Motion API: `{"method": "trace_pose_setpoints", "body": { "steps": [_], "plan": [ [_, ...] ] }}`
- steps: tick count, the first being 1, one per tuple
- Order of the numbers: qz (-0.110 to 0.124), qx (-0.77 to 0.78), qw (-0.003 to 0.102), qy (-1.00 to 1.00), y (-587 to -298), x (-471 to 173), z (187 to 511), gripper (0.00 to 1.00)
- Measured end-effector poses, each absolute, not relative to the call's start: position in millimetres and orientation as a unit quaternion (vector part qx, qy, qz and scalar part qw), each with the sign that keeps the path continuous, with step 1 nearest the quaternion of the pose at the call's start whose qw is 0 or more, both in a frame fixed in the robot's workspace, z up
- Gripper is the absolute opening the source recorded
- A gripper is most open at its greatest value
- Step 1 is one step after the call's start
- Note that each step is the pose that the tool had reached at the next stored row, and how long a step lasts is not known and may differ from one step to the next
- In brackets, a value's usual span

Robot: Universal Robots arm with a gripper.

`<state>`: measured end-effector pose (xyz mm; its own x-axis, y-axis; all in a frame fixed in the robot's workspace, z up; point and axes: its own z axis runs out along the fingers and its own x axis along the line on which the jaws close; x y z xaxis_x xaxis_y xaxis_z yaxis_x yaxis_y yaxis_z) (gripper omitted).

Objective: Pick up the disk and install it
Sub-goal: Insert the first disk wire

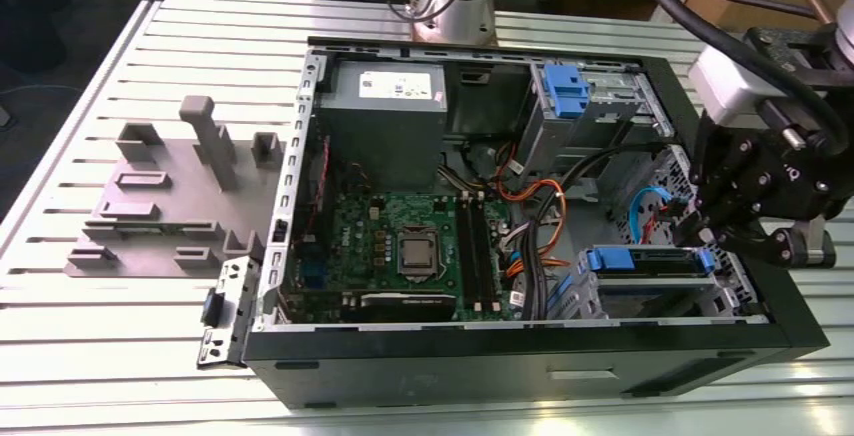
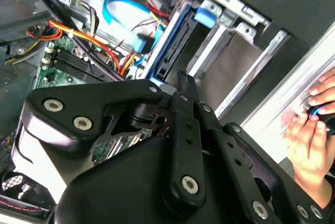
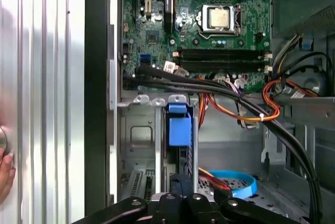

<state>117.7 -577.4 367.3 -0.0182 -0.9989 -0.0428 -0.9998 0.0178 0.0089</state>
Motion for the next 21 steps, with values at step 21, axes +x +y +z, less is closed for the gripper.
{"method": "trace_pose_setpoints", "body": {
  "steps": [21],
  "plan": [
    [0.018, -0.701, 0.012, 0.713, -570.6, 136.8, 367.1, 0.11]
  ]
}}
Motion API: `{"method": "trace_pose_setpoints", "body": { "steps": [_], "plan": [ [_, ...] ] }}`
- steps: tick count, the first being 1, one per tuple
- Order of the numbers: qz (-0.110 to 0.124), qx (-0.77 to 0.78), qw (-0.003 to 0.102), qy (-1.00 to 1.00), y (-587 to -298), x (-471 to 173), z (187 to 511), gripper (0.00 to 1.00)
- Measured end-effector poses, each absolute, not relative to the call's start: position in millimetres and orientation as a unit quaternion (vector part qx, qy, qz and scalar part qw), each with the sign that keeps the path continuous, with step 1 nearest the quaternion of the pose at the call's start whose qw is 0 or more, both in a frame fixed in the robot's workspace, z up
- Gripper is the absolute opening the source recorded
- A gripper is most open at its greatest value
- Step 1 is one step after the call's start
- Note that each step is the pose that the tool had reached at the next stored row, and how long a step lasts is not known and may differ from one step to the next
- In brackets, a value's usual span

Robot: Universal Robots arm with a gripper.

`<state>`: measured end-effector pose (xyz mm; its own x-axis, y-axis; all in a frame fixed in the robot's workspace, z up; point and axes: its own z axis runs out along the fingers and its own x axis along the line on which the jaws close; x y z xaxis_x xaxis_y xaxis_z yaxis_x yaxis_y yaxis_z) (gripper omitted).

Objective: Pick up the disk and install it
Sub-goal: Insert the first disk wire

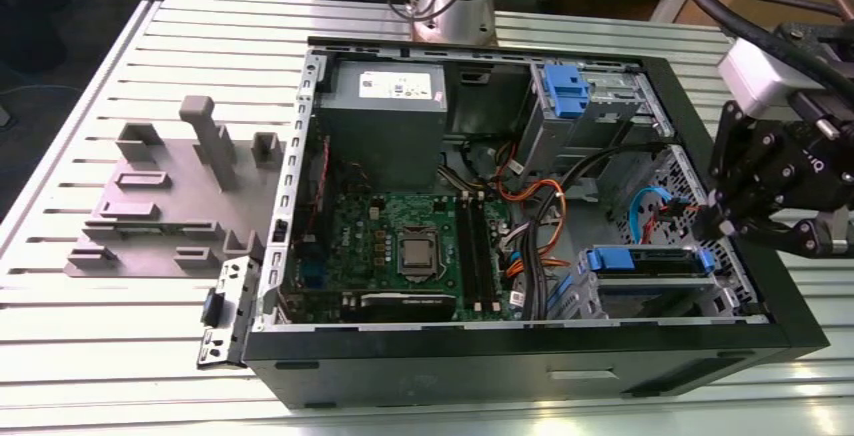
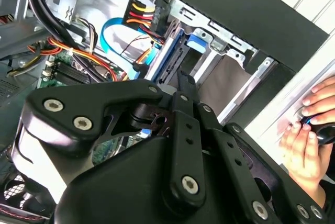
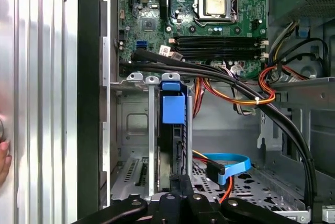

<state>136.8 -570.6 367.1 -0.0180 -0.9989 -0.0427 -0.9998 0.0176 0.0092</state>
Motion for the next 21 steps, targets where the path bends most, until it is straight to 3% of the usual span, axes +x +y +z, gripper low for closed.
{"method": "trace_pose_setpoints", "body": {
  "steps": [21],
  "plan": [
    [0.018, -0.703, 0.012, 0.711, -551.9, 146.5, 366.9, 0.11]
  ]
}}
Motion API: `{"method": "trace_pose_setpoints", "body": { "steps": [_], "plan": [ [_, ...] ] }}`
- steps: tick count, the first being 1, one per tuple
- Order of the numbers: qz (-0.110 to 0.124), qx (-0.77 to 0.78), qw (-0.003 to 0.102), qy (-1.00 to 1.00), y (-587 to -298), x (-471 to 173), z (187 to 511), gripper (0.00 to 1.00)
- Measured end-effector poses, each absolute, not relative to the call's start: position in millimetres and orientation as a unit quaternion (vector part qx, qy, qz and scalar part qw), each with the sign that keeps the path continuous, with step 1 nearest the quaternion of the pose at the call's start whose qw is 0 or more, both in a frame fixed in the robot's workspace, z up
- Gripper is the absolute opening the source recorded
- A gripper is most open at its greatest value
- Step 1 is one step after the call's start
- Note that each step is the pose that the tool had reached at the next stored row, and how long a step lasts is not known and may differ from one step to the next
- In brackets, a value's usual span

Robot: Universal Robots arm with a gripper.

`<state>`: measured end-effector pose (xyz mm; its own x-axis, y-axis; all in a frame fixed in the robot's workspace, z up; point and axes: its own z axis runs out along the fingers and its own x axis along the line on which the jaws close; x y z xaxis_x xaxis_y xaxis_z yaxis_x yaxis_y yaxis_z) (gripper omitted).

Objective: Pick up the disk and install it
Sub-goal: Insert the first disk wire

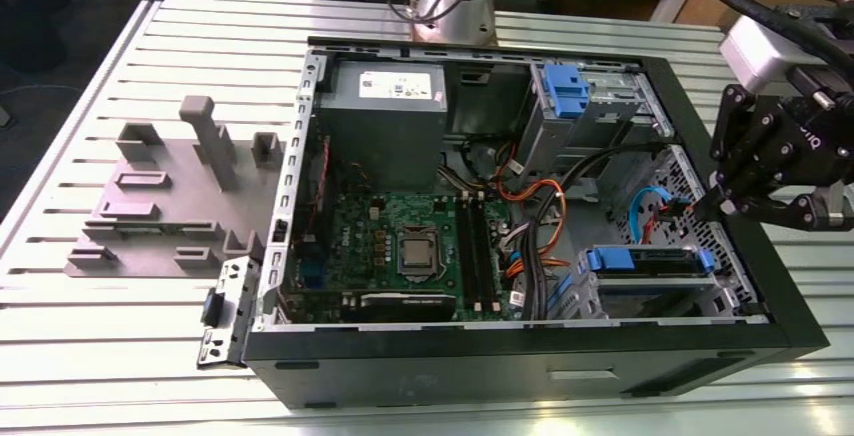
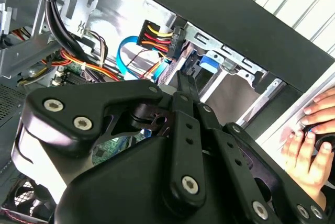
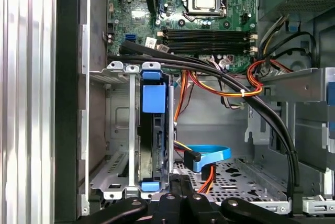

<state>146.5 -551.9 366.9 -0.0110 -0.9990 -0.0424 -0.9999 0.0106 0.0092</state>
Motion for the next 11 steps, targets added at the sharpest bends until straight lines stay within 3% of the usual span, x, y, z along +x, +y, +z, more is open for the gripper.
{"method": "trace_pose_setpoints", "body": {
  "steps": [11],
  "plan": [
    [0.018, -0.718, 0.011, 0.696, -550.6, 149.3, 365.5, 0.11]
  ]
}}
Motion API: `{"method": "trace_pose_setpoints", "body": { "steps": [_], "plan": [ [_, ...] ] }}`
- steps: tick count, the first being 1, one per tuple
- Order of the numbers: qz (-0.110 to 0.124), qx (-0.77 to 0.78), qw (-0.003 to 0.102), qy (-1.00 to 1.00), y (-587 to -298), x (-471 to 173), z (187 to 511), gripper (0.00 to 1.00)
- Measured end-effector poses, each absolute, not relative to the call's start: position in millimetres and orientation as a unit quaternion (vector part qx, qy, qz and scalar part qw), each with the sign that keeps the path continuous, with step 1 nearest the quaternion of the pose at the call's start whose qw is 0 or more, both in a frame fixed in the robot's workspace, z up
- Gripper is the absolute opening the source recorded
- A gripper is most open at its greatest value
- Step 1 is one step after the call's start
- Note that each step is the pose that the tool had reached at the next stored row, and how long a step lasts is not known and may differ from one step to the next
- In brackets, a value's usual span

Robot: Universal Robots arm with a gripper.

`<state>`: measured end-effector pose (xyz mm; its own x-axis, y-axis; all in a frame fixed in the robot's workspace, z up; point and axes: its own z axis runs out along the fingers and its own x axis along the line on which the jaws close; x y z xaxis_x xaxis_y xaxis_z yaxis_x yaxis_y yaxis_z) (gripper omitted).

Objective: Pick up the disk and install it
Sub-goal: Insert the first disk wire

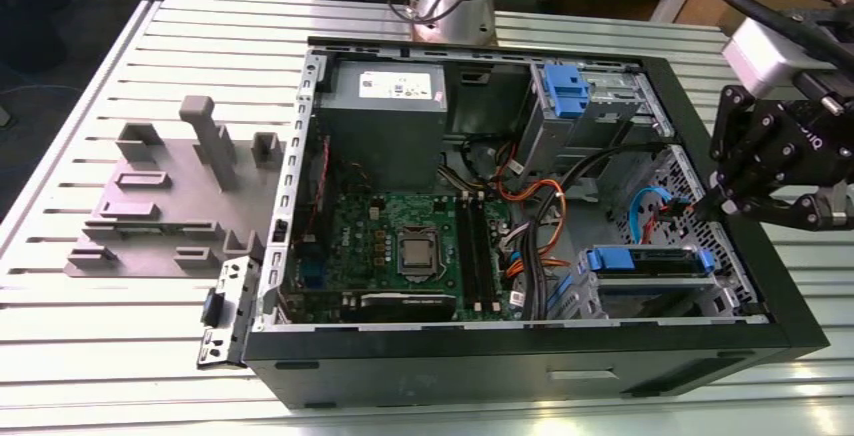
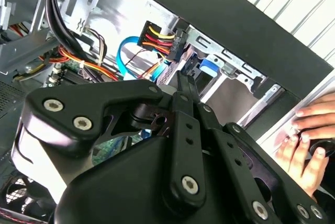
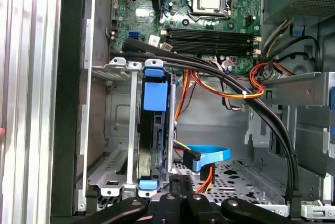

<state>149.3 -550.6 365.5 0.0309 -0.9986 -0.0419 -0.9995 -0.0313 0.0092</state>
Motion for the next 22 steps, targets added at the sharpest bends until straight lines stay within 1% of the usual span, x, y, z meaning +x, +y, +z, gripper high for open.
{"method": "trace_pose_setpoints", "body": {
  "steps": [1, 2, 3, 4, 22],
  "plan": [
    [0.018, -0.718, 0.011, 0.696, -550.2, 150.0, 365.3, 0.11],
    [0.018, -0.718, 0.011, 0.695, -549.7, 150.8, 365.3, 0.17],
    [0.018, -0.718, 0.011, 0.695, -549.2, 151.4, 365.2, 0.17],
    [0.018, -0.719, 0.011, 0.695, -548.7, 152.0, 364.9, 0.24],
    [0.019, -0.73, 0.01, 0.683, -543.1, 159.3, 359.2, 0.24]
  ]
}}
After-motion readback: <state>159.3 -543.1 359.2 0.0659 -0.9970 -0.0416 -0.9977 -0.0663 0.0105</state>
